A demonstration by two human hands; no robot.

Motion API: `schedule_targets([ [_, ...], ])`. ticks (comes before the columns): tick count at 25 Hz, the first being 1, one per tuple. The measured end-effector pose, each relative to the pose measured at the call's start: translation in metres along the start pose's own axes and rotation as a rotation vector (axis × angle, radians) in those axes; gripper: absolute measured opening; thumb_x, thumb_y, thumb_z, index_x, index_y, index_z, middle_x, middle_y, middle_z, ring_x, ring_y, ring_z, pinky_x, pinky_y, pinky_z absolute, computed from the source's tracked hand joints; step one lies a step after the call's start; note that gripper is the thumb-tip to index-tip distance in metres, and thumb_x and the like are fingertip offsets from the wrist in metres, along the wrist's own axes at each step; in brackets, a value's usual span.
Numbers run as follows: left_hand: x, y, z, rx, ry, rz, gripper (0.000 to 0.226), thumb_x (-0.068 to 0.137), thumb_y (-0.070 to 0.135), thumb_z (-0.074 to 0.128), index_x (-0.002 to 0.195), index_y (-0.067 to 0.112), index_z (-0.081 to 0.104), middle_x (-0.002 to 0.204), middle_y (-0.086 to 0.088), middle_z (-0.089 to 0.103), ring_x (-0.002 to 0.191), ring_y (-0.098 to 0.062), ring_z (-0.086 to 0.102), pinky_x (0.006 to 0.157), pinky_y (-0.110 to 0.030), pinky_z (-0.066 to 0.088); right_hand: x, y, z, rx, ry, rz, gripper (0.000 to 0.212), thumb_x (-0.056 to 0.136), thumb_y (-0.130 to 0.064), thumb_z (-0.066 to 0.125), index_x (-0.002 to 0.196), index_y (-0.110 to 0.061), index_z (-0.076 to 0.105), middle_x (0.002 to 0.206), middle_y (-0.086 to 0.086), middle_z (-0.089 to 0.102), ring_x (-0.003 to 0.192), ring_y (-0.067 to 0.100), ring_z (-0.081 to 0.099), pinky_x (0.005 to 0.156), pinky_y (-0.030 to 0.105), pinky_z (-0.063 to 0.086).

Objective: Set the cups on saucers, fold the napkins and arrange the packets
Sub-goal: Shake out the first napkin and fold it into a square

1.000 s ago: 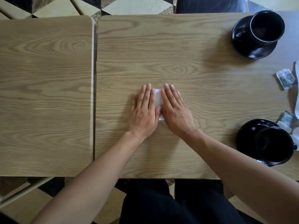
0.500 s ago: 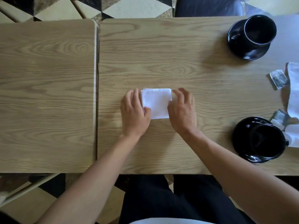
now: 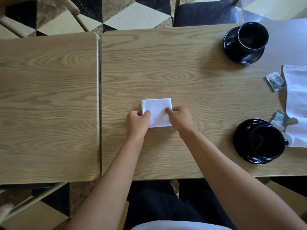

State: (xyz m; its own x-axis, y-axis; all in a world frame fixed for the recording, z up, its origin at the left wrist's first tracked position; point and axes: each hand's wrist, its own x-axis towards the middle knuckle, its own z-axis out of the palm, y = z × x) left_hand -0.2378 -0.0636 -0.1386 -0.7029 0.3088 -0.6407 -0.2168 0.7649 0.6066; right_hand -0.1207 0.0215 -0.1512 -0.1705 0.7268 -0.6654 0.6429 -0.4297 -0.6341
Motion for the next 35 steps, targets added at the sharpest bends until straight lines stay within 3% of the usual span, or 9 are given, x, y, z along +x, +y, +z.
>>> schedule_targets([
  [5,-0.008,0.004,-0.014,-0.286,-0.295,-0.277,0.021,0.070,0.031,0.067,0.085,0.016,0.066,0.073,-0.002,0.060,0.063,-0.022,0.054,0.061,-0.029,0.040,-0.012,-0.003,-0.023,0.123,-0.132,0.098,0.010,0.083,-0.028,0.068,0.081,-0.019,0.064,0.072,-0.001,0.050,0.068,0.016,0.044,0.063,0.031,0.033],
  [10,0.002,0.039,0.005,-0.289,-0.401,-0.133,0.017,0.086,0.025,0.065,0.097,0.011,0.069,0.079,-0.005,0.068,0.068,-0.022,0.063,0.062,-0.031,0.047,0.002,-0.015,-0.058,0.257,-0.152,0.059,0.007,0.085,-0.021,0.066,0.084,-0.015,0.065,0.083,0.007,0.050,0.080,0.022,0.045,0.074,0.038,0.035],
  [14,0.034,0.103,0.046,-0.352,-0.415,-0.035,0.006,0.089,0.014,0.063,0.093,0.010,0.064,0.077,-0.005,0.067,0.067,-0.021,0.064,0.065,-0.031,0.051,0.052,-0.048,-0.095,0.352,-0.063,-0.020,0.005,0.086,-0.013,0.061,0.080,-0.012,0.059,0.080,0.010,0.040,0.076,0.025,0.035,0.067,0.037,0.030],
  [18,0.068,0.162,0.089,-0.327,-0.452,0.032,0.006,0.087,0.005,0.059,0.085,0.009,0.063,0.074,-0.007,0.064,0.063,-0.022,0.062,0.062,-0.032,0.053,0.116,-0.082,-0.128,0.328,0.035,-0.080,0.031,0.081,-0.012,0.056,0.054,-0.019,0.040,0.061,-0.003,0.034,0.063,0.019,0.030,0.061,0.034,0.022],
  [21,0.091,0.195,0.117,-0.271,-0.408,0.123,0.012,0.085,-0.001,0.058,0.089,0.007,0.067,0.083,-0.009,0.066,0.072,-0.024,0.062,0.067,-0.034,0.055,0.156,-0.098,-0.141,0.180,0.114,-0.208,0.017,0.084,-0.015,0.056,0.096,-0.016,0.068,0.080,-0.009,0.062,0.071,0.011,0.057,0.062,0.027,0.044],
  [24,0.105,0.212,0.136,-0.121,-0.270,0.221,0.040,0.083,0.002,0.062,0.122,0.008,0.062,0.104,-0.008,0.070,0.087,-0.023,0.067,0.080,-0.039,0.057,0.177,-0.105,-0.142,0.048,0.226,-0.334,0.034,0.091,-0.012,0.055,0.124,-0.020,0.057,0.099,-0.006,0.064,0.084,0.006,0.062,0.066,0.010,0.047],
  [27,0.104,0.209,0.148,0.139,-0.100,0.359,0.062,0.080,0.011,0.066,0.139,0.022,0.048,0.111,-0.005,0.067,0.099,-0.027,0.066,0.086,-0.040,0.056,0.185,-0.098,-0.135,-0.099,0.280,-0.480,0.031,0.096,-0.010,0.052,0.126,-0.016,0.058,0.119,0.002,0.052,0.089,0.014,0.058,0.083,0.027,0.050],
  [31,0.097,0.189,0.161,0.462,0.040,0.682,0.068,0.086,0.013,0.060,0.149,0.027,0.040,0.121,-0.011,0.056,0.115,-0.031,0.050,0.100,-0.040,0.043,0.187,-0.085,-0.128,-0.415,0.303,-0.559,0.047,0.095,-0.012,0.052,0.142,-0.011,0.050,0.134,0.012,0.044,0.106,0.024,0.053,0.086,0.033,0.048],
  [35,0.090,0.175,0.152,0.812,0.140,0.778,0.053,0.100,0.031,0.047,0.152,0.023,0.038,0.123,-0.013,0.052,0.112,-0.035,0.048,0.093,-0.047,0.039,0.172,-0.080,-0.126,-0.539,0.238,-0.513,0.061,0.094,-0.022,0.056,0.151,-0.013,0.037,0.154,0.014,0.033,0.137,0.030,0.038,0.100,0.038,0.047],
])
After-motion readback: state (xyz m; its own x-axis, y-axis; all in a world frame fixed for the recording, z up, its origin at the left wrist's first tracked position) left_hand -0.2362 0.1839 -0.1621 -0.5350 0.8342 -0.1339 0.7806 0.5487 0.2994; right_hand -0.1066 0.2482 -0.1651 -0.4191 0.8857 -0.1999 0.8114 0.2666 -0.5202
